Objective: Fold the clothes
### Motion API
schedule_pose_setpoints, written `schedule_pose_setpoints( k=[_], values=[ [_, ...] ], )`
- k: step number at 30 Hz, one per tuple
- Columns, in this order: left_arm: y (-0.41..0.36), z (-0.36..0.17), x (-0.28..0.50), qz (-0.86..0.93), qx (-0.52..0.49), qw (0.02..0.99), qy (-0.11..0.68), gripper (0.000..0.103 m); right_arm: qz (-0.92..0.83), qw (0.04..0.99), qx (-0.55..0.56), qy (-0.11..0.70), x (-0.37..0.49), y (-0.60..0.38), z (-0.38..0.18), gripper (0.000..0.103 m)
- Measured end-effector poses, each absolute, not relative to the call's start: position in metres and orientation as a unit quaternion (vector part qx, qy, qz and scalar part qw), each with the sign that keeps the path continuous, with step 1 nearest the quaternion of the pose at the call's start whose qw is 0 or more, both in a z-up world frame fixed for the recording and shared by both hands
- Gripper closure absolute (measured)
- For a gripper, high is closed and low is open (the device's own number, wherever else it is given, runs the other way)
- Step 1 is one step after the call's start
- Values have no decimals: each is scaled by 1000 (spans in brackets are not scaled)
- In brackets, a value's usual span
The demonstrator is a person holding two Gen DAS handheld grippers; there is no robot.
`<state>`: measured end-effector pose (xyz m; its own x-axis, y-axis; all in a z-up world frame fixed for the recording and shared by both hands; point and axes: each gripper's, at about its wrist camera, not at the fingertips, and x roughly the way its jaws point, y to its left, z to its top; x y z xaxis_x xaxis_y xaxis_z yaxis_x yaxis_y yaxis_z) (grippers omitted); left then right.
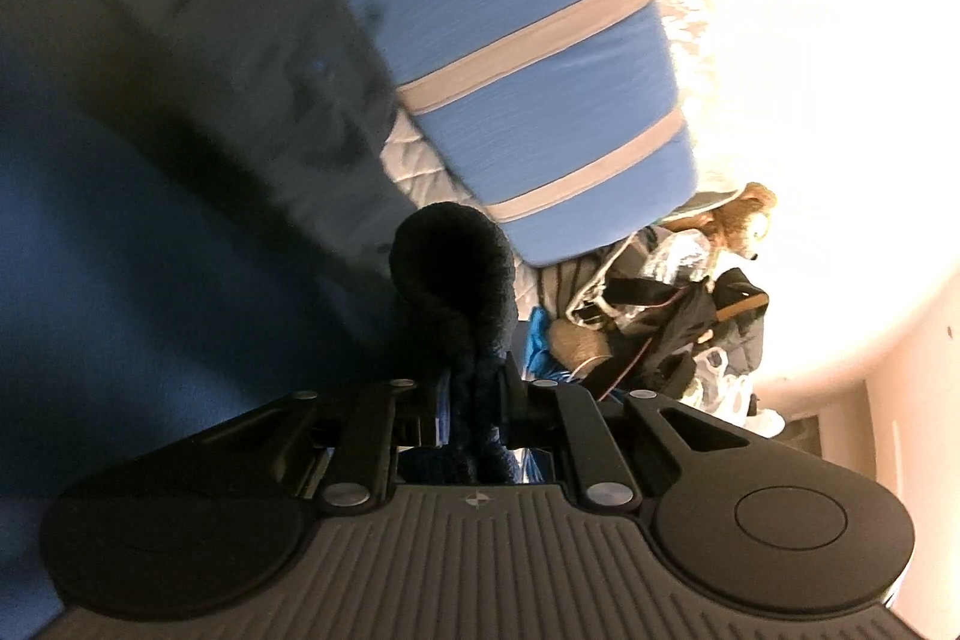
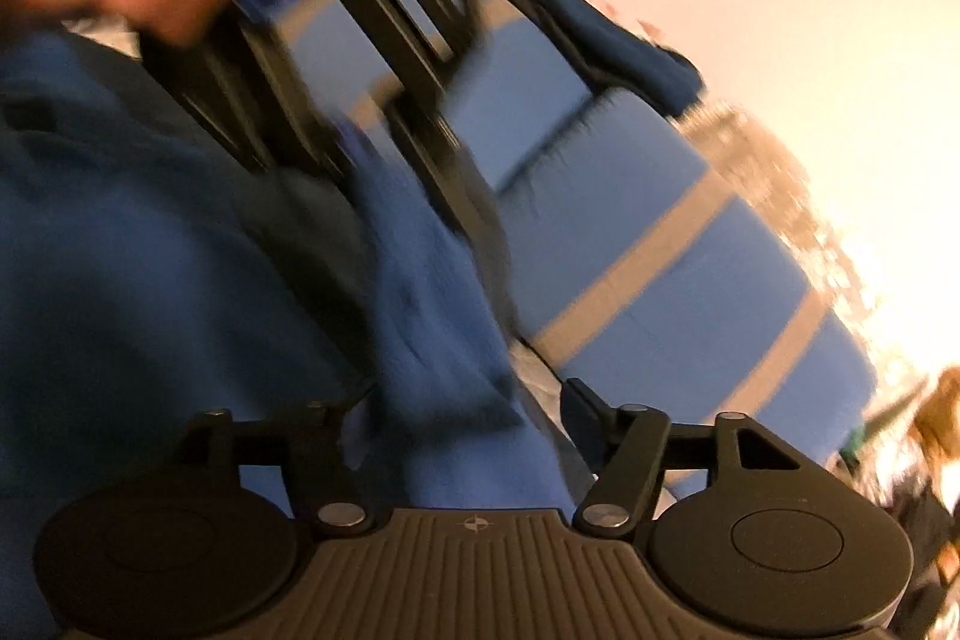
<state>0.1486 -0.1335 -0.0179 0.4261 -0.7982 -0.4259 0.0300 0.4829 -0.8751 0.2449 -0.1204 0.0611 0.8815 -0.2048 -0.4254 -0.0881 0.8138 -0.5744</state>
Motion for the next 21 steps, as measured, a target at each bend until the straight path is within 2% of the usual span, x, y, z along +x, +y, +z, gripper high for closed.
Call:
schedule_pose_setpoints(
  k=[2, 6, 14, 21],
  values=[
    [-129, -9, 147, -289, -416, 739, 444, 89, -58, 924, -285, 248, 252, -138, 59, 31],
    [-117, 7, 143, -296, -402, 756, 423, 90, -109, 927, -260, 249, 256, -178, 52, 18],
    [-79, 27, 132, -295, -378, 787, 388, 90, -190, 915, -212, 285, 241, -263, 18, 16],
    [-31, 32, 128, -264, -381, 805, 370, 90, -216, 923, -101, 303, 221, -327, -1, 15]
  ],
)
